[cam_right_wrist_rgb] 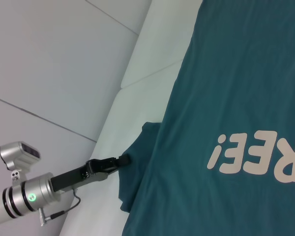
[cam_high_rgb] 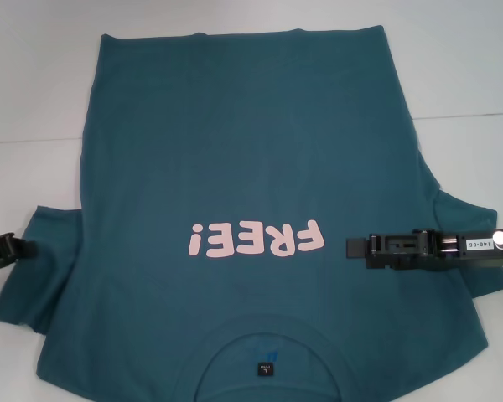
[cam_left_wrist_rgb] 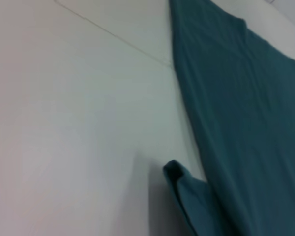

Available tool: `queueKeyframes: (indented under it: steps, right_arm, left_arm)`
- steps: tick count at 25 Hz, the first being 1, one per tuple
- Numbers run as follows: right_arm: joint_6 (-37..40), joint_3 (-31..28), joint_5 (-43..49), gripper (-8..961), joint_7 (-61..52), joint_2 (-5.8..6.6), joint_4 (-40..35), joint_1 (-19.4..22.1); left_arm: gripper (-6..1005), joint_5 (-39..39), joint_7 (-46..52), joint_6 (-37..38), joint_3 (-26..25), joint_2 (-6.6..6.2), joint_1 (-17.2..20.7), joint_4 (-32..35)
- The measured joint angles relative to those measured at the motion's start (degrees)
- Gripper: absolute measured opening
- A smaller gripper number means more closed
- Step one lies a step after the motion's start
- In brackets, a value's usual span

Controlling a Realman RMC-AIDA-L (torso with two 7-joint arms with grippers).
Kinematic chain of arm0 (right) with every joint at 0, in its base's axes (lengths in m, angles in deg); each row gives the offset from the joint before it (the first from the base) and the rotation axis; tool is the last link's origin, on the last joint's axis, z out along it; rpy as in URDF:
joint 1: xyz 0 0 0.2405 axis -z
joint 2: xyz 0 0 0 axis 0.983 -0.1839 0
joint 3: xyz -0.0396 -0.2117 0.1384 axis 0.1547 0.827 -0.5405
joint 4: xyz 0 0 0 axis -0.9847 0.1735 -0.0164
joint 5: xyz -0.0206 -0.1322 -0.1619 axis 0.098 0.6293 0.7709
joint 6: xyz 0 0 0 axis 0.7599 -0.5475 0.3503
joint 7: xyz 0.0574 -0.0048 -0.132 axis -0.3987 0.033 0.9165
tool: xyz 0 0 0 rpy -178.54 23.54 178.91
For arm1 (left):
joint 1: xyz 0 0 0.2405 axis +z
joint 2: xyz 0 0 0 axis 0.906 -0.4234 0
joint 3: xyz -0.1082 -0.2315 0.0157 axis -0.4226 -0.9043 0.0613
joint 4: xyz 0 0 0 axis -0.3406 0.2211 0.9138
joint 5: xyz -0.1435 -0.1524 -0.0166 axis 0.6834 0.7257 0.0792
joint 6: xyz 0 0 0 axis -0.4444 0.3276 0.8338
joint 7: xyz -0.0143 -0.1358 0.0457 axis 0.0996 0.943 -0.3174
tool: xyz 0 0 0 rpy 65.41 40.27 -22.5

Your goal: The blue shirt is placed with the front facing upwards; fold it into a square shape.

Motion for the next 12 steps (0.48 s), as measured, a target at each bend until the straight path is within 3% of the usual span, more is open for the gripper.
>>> queueKeyframes:
  steps: [4, 12]
  right_arm:
    - [-0.09, 0.00, 0.00, 872, -0.04, 0.00, 0.00, 0.02]
    - [-0.49, 0.00, 0.00, 870, -0.78, 0.00, 0.00, -0.10]
  left_arm:
    - [4, -3.75, 1.23, -0.01, 0.05, -0.78, -0.81, 2.51]
    - [4, -9.45, 2.95, -0.18, 0.14, -1.76, -2.27, 5.87]
